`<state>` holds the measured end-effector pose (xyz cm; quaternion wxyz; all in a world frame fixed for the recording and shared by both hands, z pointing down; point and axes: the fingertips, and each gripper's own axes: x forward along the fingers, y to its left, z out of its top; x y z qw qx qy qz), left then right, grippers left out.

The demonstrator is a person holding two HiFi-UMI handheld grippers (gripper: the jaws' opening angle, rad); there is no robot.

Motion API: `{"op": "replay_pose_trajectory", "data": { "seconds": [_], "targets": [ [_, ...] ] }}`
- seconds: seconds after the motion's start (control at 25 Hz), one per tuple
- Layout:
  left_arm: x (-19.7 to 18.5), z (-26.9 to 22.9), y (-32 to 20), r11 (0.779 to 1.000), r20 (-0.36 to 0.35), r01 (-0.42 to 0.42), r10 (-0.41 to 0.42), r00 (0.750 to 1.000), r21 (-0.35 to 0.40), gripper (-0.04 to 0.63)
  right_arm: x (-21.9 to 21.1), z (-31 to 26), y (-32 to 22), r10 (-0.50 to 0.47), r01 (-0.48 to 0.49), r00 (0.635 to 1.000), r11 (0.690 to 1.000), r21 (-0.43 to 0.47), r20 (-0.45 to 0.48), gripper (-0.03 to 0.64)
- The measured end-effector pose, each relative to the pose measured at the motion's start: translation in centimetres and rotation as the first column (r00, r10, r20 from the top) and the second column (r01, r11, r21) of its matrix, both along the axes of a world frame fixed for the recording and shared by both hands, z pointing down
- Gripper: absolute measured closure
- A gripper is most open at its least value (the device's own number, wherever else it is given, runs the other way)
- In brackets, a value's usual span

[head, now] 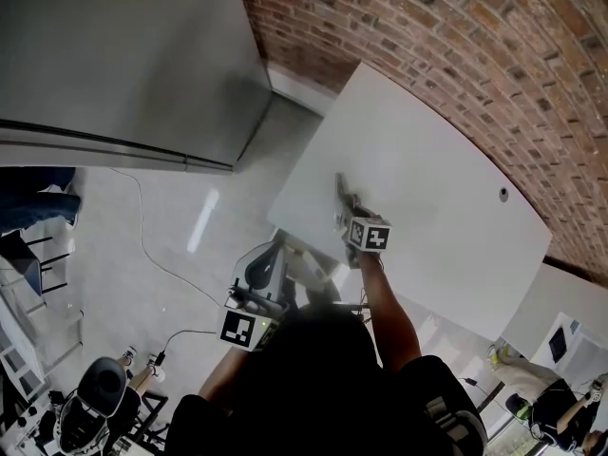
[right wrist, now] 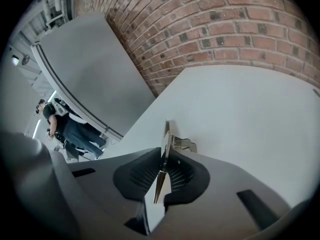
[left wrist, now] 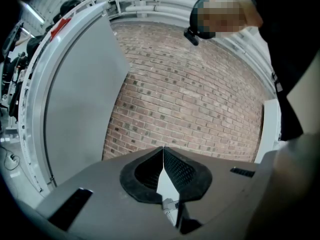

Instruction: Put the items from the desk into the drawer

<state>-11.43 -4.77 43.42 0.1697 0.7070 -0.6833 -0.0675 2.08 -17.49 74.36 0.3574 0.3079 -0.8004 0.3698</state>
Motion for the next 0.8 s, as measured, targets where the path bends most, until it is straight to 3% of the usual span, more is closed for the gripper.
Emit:
{"op": "replay_pose_trajectory", "data": {
  "seconds": [0.28,0.4,0.48,0.8],
  "targets": [
    [0.8,-1.3,1.7,1.000,0.032,0.009,-0.009,0.999,-0.006,0.591,0.5,-3.1,1.7,-0.049,0.047,0.998,0.997,0.066,0.027,0.591],
    [1.8,-2.5,2.6,0.999,0.048,0.015,-0.017,0.999,0.037,0.591,1.1,-5.0,2.9,-0.096,0.091,0.995,0.991,0.102,0.042,0.592],
    [2.6,-3.3,3.1,0.997,0.050,0.022,-0.025,0.998,0.070,0.591,1.5,-6.2,3.7,-0.131,0.124,0.990,0.984,0.130,0.048,0.592],
    [6.4,-4.0,7.2,0.995,0.071,0.071,-0.076,0.995,0.071,0.591,3.3,-9.4,8.2,-0.271,0.251,0.961,0.943,0.220,0.064,0.592]
  ]
}}
